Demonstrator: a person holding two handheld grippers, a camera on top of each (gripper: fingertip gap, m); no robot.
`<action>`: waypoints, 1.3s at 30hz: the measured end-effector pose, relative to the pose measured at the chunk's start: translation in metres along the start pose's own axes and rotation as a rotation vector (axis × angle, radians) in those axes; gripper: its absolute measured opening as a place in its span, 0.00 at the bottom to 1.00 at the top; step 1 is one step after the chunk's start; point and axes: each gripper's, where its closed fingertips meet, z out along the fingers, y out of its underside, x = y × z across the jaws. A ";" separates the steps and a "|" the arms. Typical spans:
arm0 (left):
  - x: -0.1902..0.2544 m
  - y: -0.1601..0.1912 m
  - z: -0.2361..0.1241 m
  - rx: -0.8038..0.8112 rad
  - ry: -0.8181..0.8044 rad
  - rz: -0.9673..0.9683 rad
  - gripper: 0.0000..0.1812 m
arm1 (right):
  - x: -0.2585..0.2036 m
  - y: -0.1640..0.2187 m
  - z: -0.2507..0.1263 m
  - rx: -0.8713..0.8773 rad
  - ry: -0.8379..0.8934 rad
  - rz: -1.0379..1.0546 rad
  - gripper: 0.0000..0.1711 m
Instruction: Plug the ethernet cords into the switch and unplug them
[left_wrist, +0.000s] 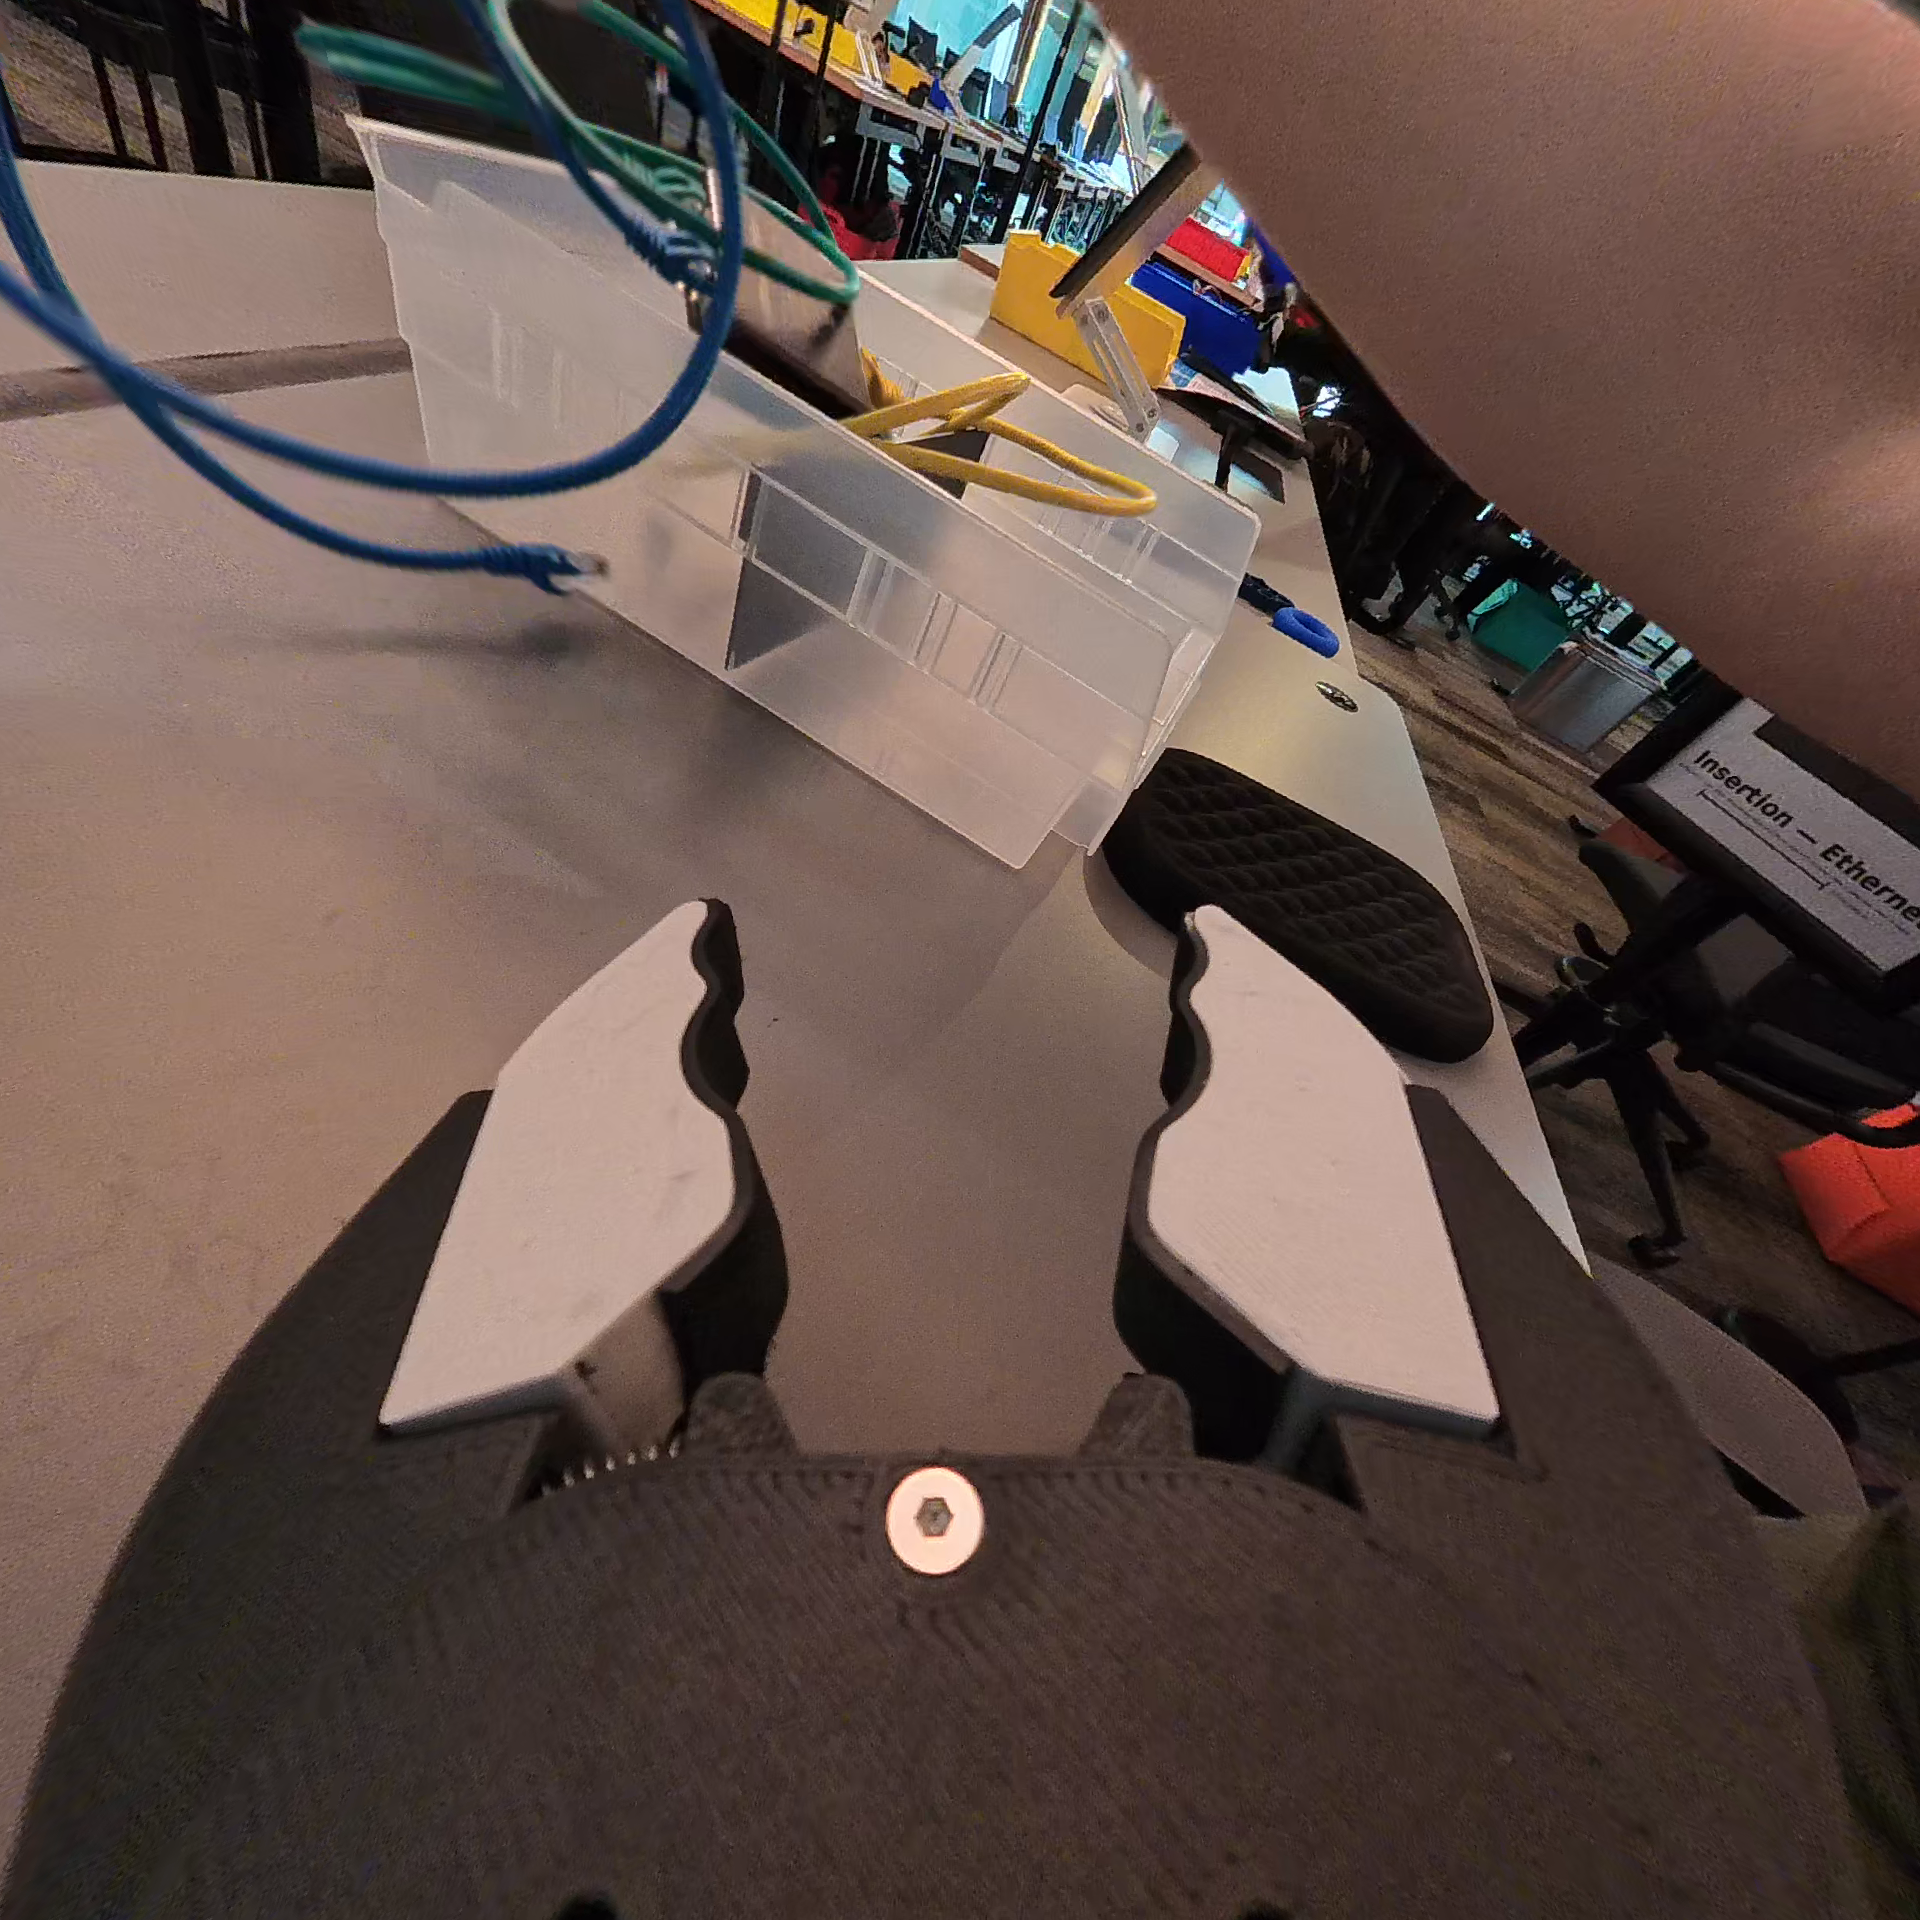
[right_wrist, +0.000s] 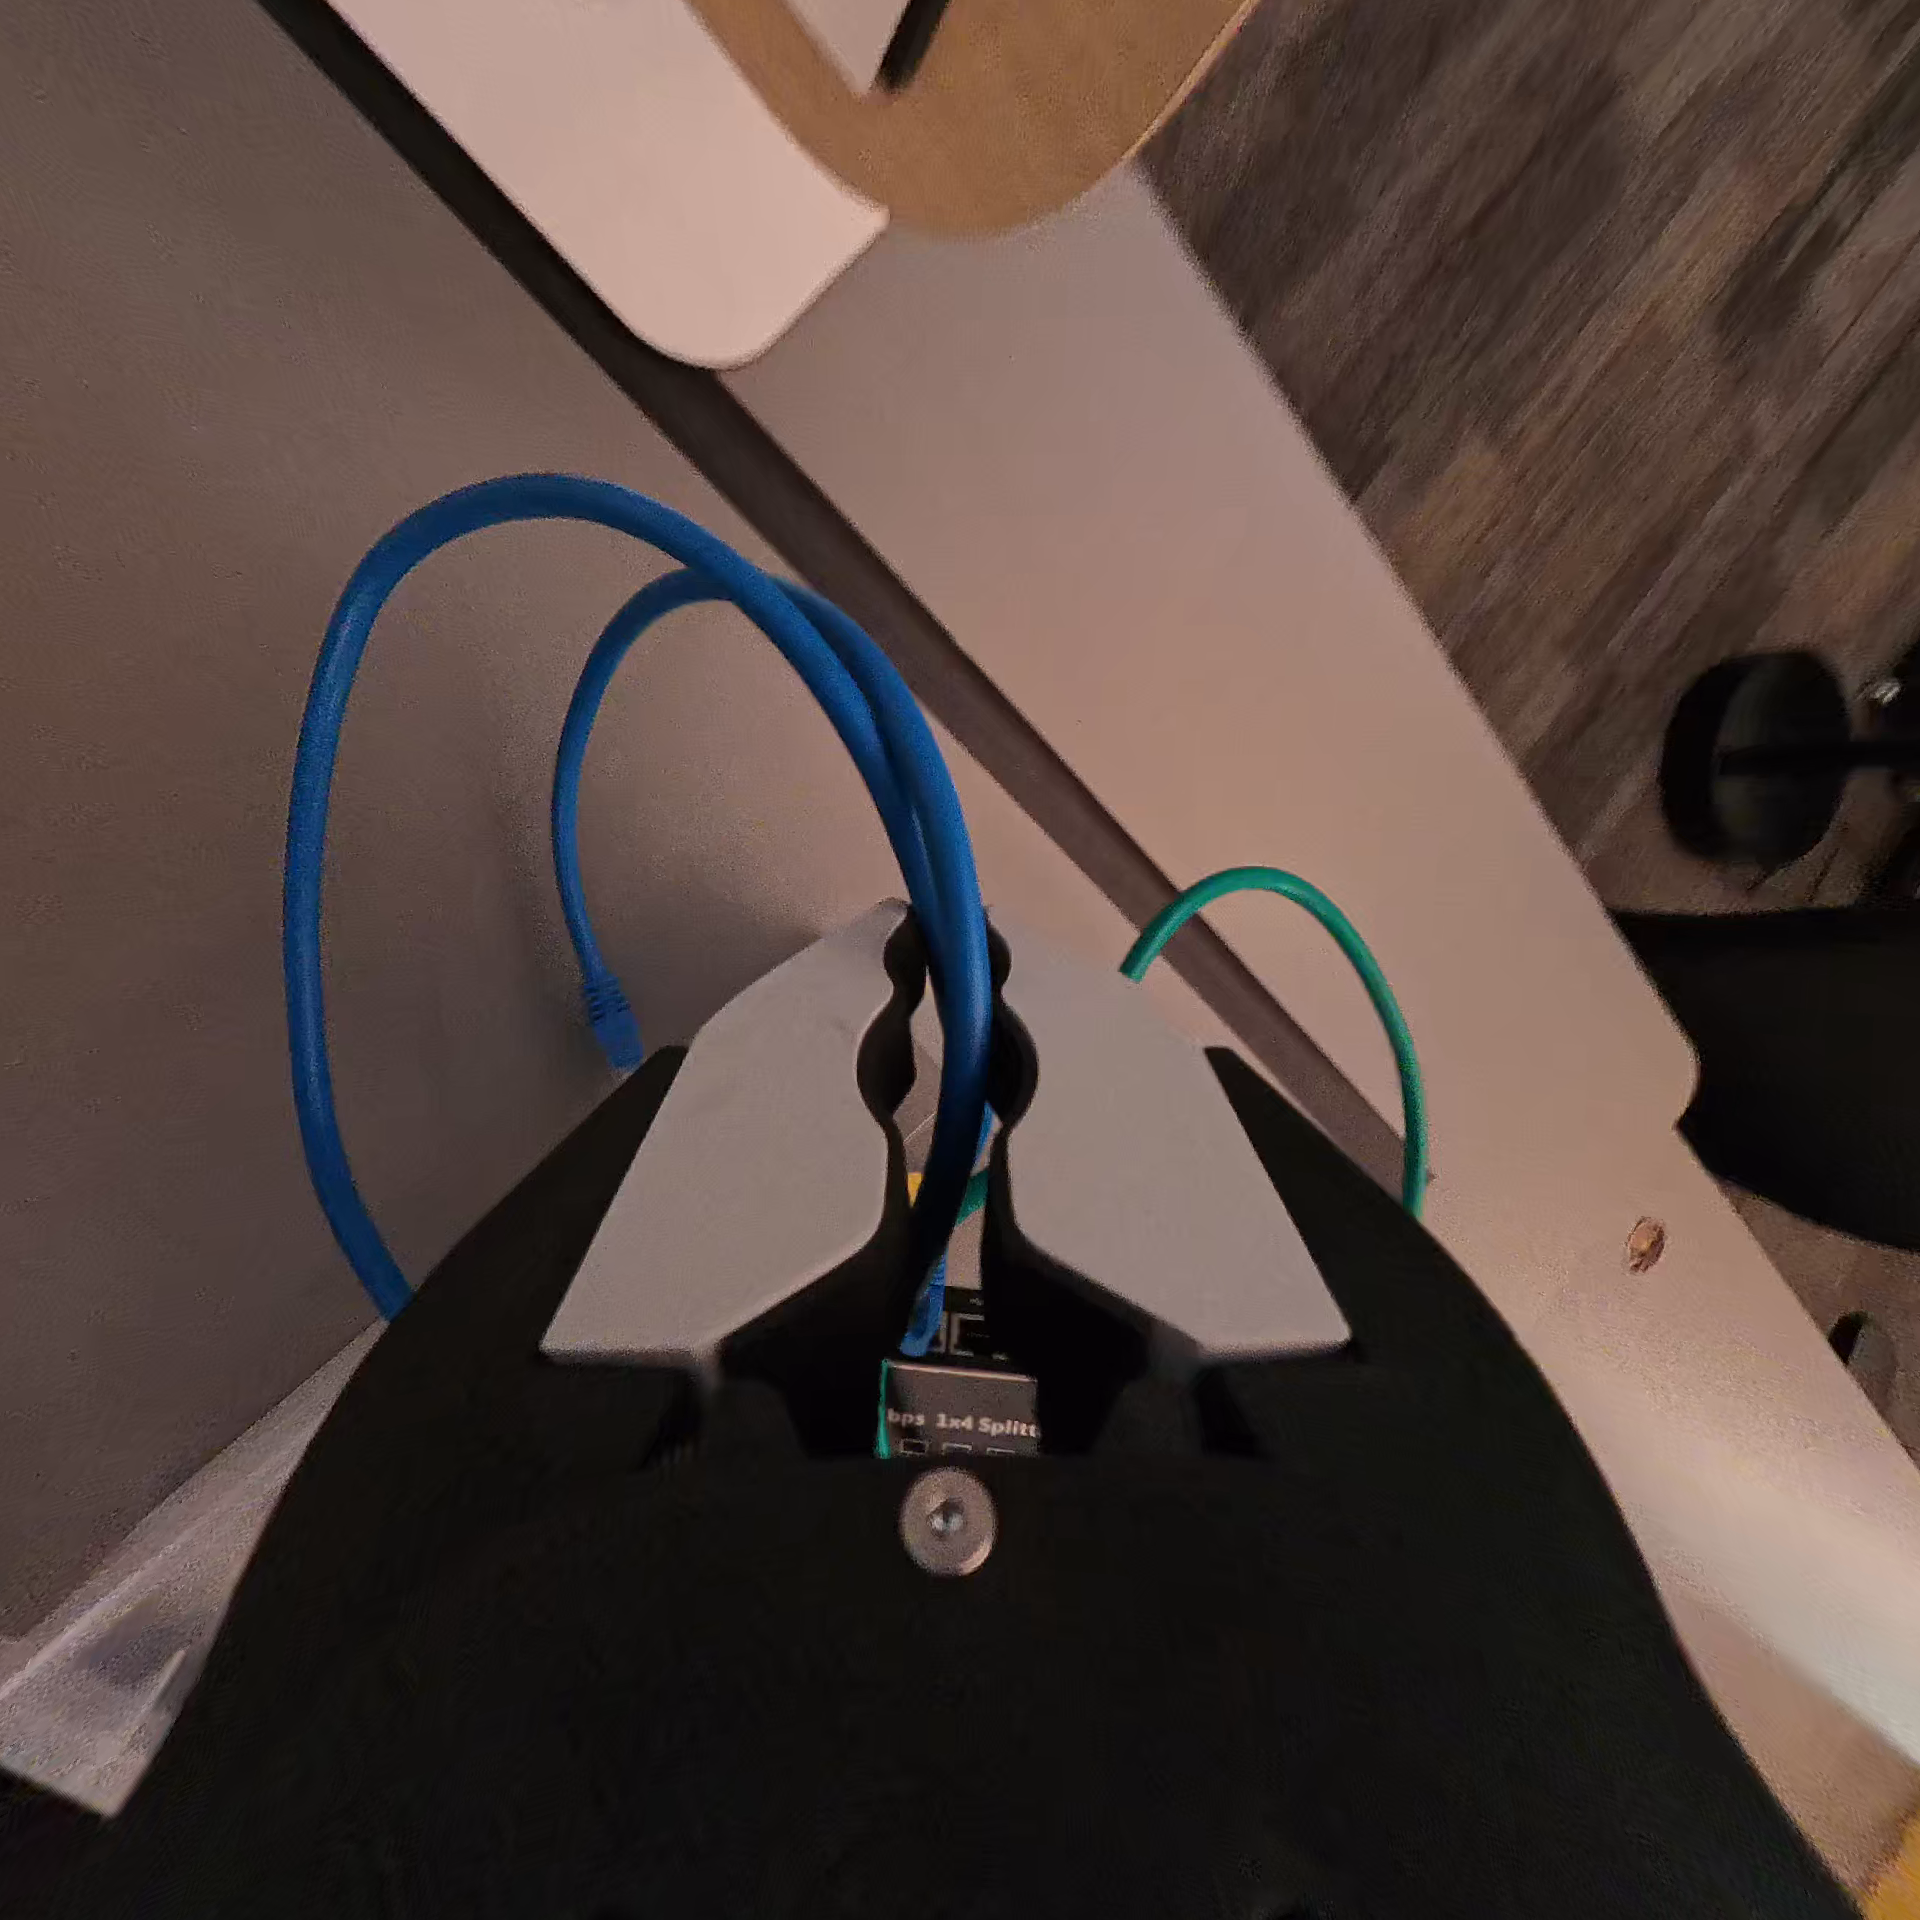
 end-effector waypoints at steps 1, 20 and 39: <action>0.000 0.000 0.000 0.001 -0.001 0.000 0.44 | 0.004 -0.001 -0.014 0.066 0.013 0.004 0.05; -0.032 -0.058 0.021 0.091 -0.068 -0.040 0.41 | 0.043 0.037 -0.126 0.504 0.109 0.051 0.04; -0.137 -0.190 0.120 0.078 -0.204 0.201 0.47 | 0.045 0.058 -0.104 -0.023 0.288 -0.352 0.04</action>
